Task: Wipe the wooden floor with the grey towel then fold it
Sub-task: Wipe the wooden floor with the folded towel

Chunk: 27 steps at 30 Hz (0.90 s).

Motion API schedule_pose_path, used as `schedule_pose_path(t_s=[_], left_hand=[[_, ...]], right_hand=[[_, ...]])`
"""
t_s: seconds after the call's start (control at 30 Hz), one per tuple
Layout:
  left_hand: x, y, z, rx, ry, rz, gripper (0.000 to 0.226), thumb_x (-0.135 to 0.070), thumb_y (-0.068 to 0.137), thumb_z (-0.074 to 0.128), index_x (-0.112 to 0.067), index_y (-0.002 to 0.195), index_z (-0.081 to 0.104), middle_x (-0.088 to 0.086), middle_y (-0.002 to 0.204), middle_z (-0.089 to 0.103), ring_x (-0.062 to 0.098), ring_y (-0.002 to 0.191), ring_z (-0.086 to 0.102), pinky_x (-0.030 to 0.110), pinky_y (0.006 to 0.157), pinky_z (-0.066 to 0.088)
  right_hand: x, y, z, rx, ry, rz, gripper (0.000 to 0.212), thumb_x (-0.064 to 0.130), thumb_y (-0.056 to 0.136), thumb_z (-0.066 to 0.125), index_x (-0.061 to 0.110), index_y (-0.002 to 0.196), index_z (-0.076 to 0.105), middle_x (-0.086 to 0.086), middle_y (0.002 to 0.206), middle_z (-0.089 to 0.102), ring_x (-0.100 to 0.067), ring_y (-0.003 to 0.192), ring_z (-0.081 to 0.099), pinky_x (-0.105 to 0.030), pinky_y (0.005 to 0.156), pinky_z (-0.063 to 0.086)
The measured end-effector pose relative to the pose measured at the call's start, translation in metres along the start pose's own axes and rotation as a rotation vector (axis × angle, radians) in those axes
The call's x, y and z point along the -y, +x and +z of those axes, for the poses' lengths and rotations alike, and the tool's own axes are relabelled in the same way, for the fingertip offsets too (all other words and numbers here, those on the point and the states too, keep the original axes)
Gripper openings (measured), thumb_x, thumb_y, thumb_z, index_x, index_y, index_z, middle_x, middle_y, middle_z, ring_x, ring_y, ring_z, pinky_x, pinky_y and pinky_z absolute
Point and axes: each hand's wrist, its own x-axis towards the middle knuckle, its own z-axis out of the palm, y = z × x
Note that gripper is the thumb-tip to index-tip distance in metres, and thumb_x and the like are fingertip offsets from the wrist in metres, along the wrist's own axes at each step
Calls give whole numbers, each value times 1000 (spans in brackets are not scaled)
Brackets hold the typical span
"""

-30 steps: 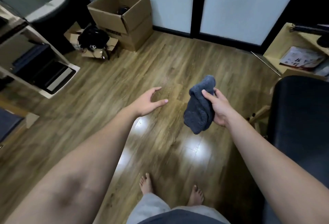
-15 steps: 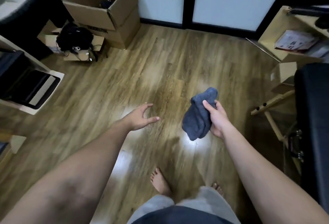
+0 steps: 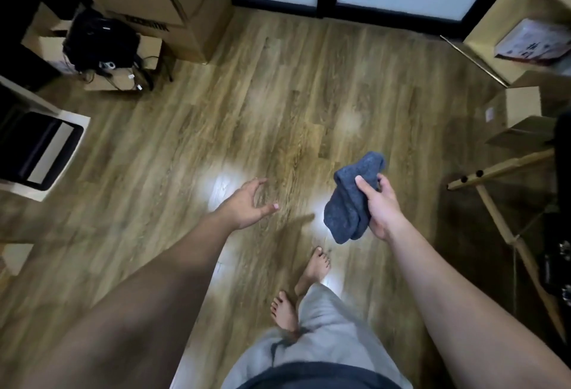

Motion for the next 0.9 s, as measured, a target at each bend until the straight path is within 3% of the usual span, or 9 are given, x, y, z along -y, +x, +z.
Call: schedule_pose_path(t_s=[0.1,0.3,0.5,0.7,0.9], left_hand=[[17,24,-17,-11,-29,-40,80,-51,89,69,-29,155,29,0,162,29,19,147,32,24,106,27],[39,68,-44,-37,-43,-77,82,-58,86,68,-32,153,29,0,161,30,19,147,31,25,106,27],[56,116,-64,40,-2,-67,83,-61,85,66,-35,153,27,-2,161,31,20,146,33,31,110,31],[80,160,-91,104,21,-43,83,-65,82,66,-38,151,28,-3,160,34,18,143,38,24,101,29],[96,194,-123,160,112,26,81,-62,84,66,-37,152,28,-2,160,33,19,144,36,32,112,31]], right_hand=[[6,32,25,-3,-17,28,41,29,94,70,20,130,51,-6,123,68,-20,106,70,-40,89,57],[12,73,44,4,-35,67,41,29,93,72,19,128,53,-4,125,68,-19,104,72,-44,93,57],[5,86,54,-90,8,79,40,29,94,70,19,128,53,-4,123,70,-22,109,70,-43,95,56],[-12,86,70,-206,91,78,32,29,94,70,23,122,56,-6,119,72,-24,109,71,-48,96,55],[-16,87,90,-268,144,46,29,31,94,70,25,119,58,-3,114,75,-24,109,71,-46,91,56]])
